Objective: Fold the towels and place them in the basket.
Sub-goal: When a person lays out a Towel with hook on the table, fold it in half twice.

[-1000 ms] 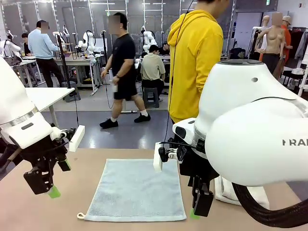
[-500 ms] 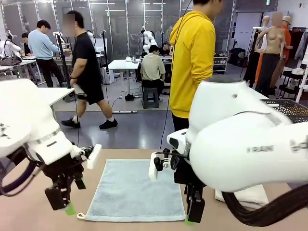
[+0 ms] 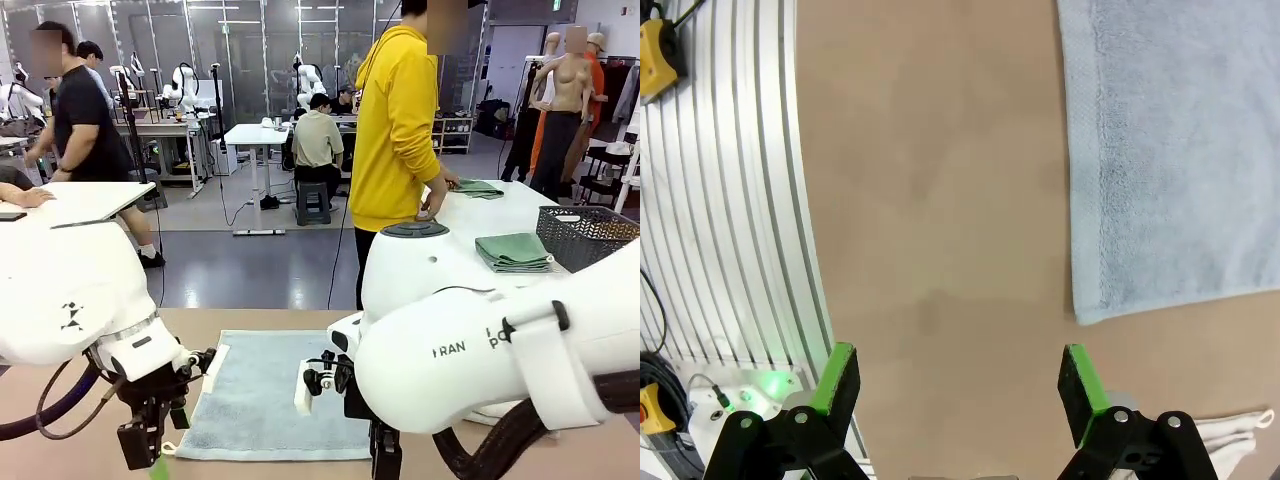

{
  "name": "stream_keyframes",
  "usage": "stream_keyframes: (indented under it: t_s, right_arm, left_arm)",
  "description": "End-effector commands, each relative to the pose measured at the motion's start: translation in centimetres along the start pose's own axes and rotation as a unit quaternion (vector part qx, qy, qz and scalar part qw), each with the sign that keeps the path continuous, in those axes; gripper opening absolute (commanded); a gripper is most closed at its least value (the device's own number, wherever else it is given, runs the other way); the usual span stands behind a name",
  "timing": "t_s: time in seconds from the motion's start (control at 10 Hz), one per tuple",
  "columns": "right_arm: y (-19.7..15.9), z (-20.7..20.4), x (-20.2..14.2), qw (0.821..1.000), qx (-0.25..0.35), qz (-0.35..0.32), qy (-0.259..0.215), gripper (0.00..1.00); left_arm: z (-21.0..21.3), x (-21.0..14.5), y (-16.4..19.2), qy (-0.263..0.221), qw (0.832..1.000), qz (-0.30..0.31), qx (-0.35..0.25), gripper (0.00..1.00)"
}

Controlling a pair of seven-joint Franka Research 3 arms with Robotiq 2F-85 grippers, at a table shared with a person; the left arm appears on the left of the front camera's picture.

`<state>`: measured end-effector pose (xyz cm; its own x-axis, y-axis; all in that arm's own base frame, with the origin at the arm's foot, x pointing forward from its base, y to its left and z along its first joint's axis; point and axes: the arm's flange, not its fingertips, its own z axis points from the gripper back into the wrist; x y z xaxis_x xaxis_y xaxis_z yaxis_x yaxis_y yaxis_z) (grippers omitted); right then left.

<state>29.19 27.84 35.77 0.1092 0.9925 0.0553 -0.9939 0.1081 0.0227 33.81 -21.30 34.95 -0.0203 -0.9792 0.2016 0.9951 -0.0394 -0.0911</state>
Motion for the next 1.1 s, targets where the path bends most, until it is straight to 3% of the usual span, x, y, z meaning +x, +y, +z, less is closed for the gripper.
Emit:
stream_keyframes:
  t_s: [0.0,0.4,1.0]
  right_arm:
    - [-0.5,-1.0,-0.4,1.0,0.002,0.011,-0.016,1.0]
    - [-1.7,-3.0,-0.7,0.999,-0.004,0.024,-0.028,1.0]
    - [-3.2,-5.3,-1.5,0.999,0.005,0.023,-0.032,1.0]
  left_arm:
    - [-2.4,-0.5,-0.6,-0.009,1.0,-0.008,0.018,1.0]
    - [-4.3,-0.7,0.4,0.033,0.998,-0.002,0.062,1.0]
    - [-6.2,-1.0,1.4,0.053,0.995,-0.005,0.08,1.0]
